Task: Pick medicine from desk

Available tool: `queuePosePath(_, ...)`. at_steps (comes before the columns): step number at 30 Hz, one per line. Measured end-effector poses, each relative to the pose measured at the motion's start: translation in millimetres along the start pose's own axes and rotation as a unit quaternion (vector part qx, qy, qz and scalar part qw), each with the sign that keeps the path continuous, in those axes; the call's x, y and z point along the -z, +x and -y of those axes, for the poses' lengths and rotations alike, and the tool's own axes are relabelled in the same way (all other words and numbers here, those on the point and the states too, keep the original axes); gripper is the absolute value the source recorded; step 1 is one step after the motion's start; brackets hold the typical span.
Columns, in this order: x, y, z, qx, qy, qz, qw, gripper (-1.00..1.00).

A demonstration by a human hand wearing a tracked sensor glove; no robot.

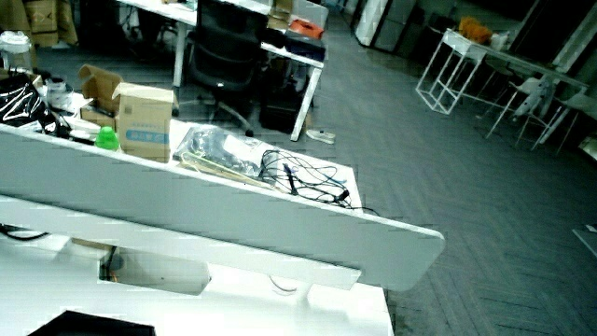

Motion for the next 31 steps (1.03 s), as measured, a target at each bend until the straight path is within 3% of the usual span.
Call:
queuePosePath(2,11.0,7.7,-10.9,0.012,-0.043,-0.017,0.9988,0.00)
queuePosePath(3,6.7,2.6,-11.2,-0.003,-0.073,-0.036,0.9967,0.00)
queuePosePath(4,15.7,7.8,-17.1,0.006,-0.075,-0.014,0.9971,0.00)
queuePosePath(6,14.9,2.5,-19.4,0.006,-0.110,-0.012,0.9938,0.00)
queuePosePath(7,29.4,11.6,-29.0,0.026,-0.114,0.007,0.9931,0.00)
queuePosePath(9,40.5,15.8,-40.8,0.059,-0.136,0.031,0.9884,0.00)
queuePosePath(13,30.1,-4.0,-45.3,0.068,-0.127,0.083,0.9860,0.36)
queuePosePath(14,17.5,-14.2,-36.8,0.091,-0.107,0.117,0.9831,0.45)
queuePosePath(18,10.7,-13.8,-28.8,0.104,-0.052,0.121,0.9859,0.82)
queuePosePath(20,11.5,-15.6,-29.5,0.104,-0.042,0.124,0.9858,1.00)
queuePosePath(23,20.8,-7.3,-29.5,0.109,-0.037,0.119,0.9861,1.00)
queuePosePath(26,8.5,-15.4,-16.4,0.085,-0.012,0.123,0.9886,1.00)
queuePosePath(30,-12.4,-25.6,-8.7,0.072,0.058,0.143,0.9854,1.00)
queuePosePath(31,-14.7,-27.4,-10.9,0.073,0.061,0.151,0.9840,1.00)
